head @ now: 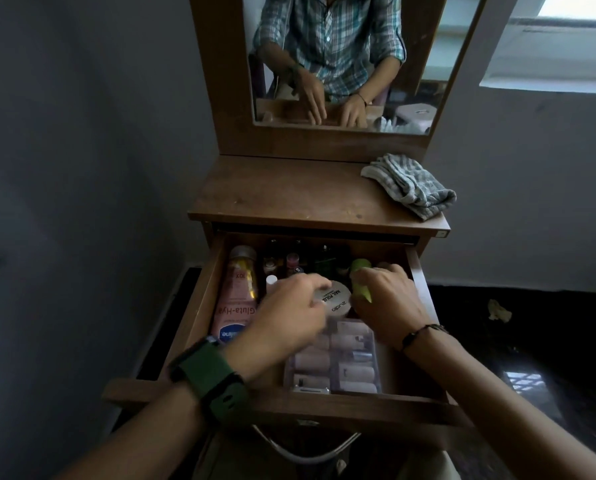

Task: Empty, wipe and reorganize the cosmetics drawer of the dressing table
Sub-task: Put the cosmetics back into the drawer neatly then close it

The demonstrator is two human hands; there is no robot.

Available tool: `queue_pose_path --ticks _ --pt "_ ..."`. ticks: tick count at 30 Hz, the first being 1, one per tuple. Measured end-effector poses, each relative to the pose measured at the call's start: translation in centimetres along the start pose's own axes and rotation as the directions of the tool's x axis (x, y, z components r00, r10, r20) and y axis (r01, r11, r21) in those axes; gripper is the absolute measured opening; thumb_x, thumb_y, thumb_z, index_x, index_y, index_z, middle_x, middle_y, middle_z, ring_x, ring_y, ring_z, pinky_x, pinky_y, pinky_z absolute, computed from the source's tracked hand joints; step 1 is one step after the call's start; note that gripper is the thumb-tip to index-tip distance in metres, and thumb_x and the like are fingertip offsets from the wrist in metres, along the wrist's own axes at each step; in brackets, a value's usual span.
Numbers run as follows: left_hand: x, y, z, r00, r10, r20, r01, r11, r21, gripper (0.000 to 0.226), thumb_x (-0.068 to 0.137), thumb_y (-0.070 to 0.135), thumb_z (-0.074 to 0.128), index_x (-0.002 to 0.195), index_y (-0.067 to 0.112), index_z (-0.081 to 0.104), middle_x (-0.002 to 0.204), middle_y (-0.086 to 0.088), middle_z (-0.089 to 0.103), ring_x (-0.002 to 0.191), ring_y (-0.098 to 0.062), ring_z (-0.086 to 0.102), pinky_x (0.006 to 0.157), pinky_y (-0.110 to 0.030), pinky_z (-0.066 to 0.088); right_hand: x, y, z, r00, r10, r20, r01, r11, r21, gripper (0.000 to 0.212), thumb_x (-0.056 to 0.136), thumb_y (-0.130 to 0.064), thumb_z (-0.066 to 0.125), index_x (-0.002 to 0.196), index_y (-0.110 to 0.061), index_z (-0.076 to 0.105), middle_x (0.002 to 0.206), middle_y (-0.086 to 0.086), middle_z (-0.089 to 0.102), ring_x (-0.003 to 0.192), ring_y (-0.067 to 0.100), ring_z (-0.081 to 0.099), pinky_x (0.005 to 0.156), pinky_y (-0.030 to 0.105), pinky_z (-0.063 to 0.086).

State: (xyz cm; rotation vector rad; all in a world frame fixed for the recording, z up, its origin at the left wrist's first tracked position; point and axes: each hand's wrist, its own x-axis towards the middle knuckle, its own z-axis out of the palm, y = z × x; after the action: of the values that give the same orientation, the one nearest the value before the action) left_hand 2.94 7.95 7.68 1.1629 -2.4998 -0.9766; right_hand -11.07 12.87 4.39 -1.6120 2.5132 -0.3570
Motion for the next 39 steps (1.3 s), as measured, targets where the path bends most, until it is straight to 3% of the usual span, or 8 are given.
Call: queue_pose_path --ticks 4,9,14,17,20,24,32,39 --pt "-3.7 -4.0 -3.1 0.941 0.211 -0.265 -0.183 0.975 0.128 0.034 0.094 0.020 0.045 0.125 0.015 0.058 0.137 0.000 0.053 0.124 0.000 0.039 0.099 -0.010 0.025 -3.9 1.6 -1.5 0.989 -0.054 -0.136 0.069 0.991 0.112 0.029 0.090 -0.016 0.050 0.116 -0.017 0.062 0.118 0.002 0.063 0.110 0.022 0.048 0.085 0.027 0.035" --pt "-7.5 -10.6 -4.1 0.887 0.174 -0.427 -0.052 0.958 0.282 0.038 0.086 0.024 0.043 0.102 0.001 0.069 0.104 -0.017 0.070 0.102 -0.021 0.058 0.081 -0.031 0.041 -9.0 3.8 -1.4 0.955 0.010 -0.298 0.059 0.973 0.223 0.026 0.086 -0.015 0.049 0.098 -0.009 0.072 0.100 0.005 0.070 0.098 0.028 0.059 0.077 0.023 0.036" --pt "-7.8 -12.2 -3.5 0.809 0.108 -0.577 0.036 0.972 0.233 0.017 0.089 0.003 0.054 0.090 -0.005 0.070 0.085 -0.019 0.071 0.075 -0.032 0.066 0.062 -0.022 0.041 -11.9 4.2 0.1 0.877 0.059 -0.476 0.030 0.984 0.178 0.040 0.084 -0.028 0.039 0.097 -0.005 0.069 0.095 0.009 0.069 0.090 0.028 0.061 0.079 0.020 0.039" --pt "-8.5 -12.2 -3.0 0.721 -0.069 -0.689 0.013 0.996 -0.087 0.020 0.093 0.004 0.049 0.091 0.003 0.068 0.085 -0.007 0.067 0.074 -0.017 0.060 0.056 -0.009 0.045 -12.6 4.0 0.4 0.810 0.114 -0.576 -0.006 0.983 0.186 0.040 0.085 -0.030 0.038 0.090 -0.005 0.069 0.088 0.011 0.069 0.084 0.030 0.060 0.074 0.022 0.037" --pt "-9.3 -12.3 -2.1 0.652 -0.421 -0.631 -0.054 0.804 -0.592 0.025 0.095 0.014 0.044 0.078 0.021 0.061 0.080 0.001 0.063 0.078 -0.015 0.060 0.066 -0.012 0.050 -13.2 4.2 1.1 0.731 0.316 -0.604 -0.102 0.927 0.362 0.040 0.086 -0.033 0.040 0.090 -0.007 0.069 0.086 0.011 0.067 0.082 0.030 0.059 0.072 0.028 0.041" --pt "-9.4 -12.2 -1.1 0.576 -0.636 -0.513 -0.113 0.560 -0.821 0.028 0.093 0.022 0.044 0.069 0.019 0.057 0.068 -0.007 0.056 0.065 -0.018 0.056 0.067 -0.034 0.048 -13.2 4.4 2.0 0.676 0.543 -0.499 -0.140 0.759 0.636 0.035 0.083 -0.037 0.040 0.084 -0.014 0.067 0.072 0.004 0.062 0.073 0.021 0.055 0.058 0.011 0.038" --pt "-6.3 -12.5 -1.1 0.545 -0.638 -0.544 -0.095 0.598 -0.796 0.038 0.091 0.029 0.046 0.054 0.018 0.045 0.056 -0.003 0.043 0.051 -0.015 0.042 0.057 -0.031 0.038 -10.8 5.0 2.4 0.657 0.554 -0.512 -0.128 0.750 0.649 0.037 0.084 -0.034 0.040 0.077 -0.013 0.069 0.065 0.002 0.060 0.071 0.022 0.057 0.061 0.006 0.037" --pt "-1.5 -13.6 -1.9 0.532 -0.593 -0.604 -0.051 0.689 -0.723 0.042 0.093 0.031 0.044 0.054 0.015 0.042 0.056 -0.003 0.043 0.052 -0.015 0.040 0.059 -0.031 0.035 -6.3 5.6 1.6 0.676 0.568 -0.470 -0.193 0.752 0.630 0.038 0.084 -0.030 0.040 0.079 -0.011 0.072 0.081 0.015 0.073 0.087 0.030 0.063 0.078 0.032 0.043"
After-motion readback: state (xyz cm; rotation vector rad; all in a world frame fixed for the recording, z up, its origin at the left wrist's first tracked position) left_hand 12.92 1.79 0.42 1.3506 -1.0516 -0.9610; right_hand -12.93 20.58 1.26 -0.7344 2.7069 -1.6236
